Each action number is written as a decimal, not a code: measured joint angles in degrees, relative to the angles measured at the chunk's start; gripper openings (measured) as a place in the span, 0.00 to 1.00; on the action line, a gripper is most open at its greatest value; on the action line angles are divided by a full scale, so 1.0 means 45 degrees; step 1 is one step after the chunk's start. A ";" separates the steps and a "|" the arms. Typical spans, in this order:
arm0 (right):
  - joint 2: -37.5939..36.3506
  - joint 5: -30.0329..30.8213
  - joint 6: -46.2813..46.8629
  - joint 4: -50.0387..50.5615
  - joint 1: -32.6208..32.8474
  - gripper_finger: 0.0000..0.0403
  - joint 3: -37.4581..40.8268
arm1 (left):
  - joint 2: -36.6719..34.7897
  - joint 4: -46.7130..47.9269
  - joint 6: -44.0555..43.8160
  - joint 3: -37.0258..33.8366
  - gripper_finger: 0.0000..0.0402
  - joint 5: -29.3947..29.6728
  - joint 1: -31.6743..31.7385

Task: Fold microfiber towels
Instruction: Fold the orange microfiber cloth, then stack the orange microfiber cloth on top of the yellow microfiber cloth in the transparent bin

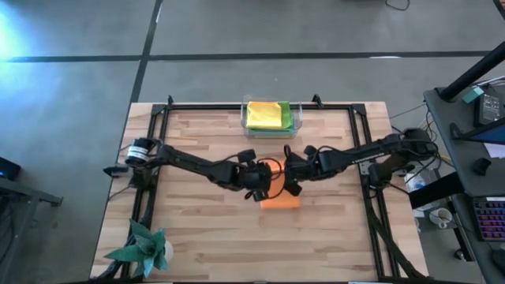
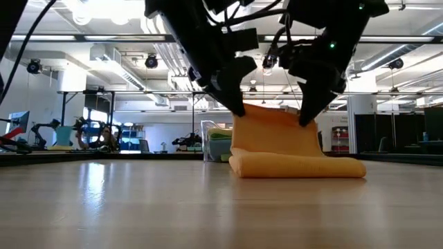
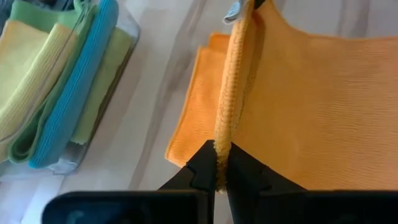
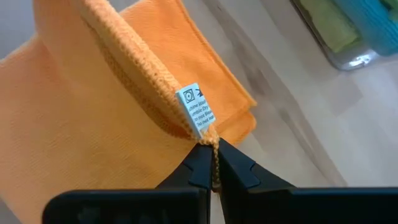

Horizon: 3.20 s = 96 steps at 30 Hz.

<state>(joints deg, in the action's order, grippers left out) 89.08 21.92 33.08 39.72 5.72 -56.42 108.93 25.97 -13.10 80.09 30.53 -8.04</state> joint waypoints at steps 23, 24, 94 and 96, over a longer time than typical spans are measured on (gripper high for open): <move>0.0012 -0.0475 -0.0138 -0.0123 -0.1271 0.17 -0.0078 | 0.0121 0.0007 0.1025 -0.0019 0.19 -0.0456 0.0780; 0.0012 -0.0353 -0.0149 -0.0174 -0.1371 0.19 -0.0078 | 0.0121 0.0007 0.1021 -0.0019 0.21 -0.0298 0.0812; 0.1084 -0.2523 -0.2951 -0.4917 0.3418 0.54 0.2778 | 0.0155 -0.3207 0.0096 -0.1788 0.56 -0.4023 -0.1484; 0.1193 -0.2503 -0.2820 -0.4978 0.3394 0.54 0.2754 | 0.0155 -0.3675 0.0350 -0.2096 0.56 -0.4021 -0.1484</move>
<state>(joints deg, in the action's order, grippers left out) 94.44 10.66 20.39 17.33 20.99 -44.03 109.62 9.43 -11.53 70.66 12.44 -14.72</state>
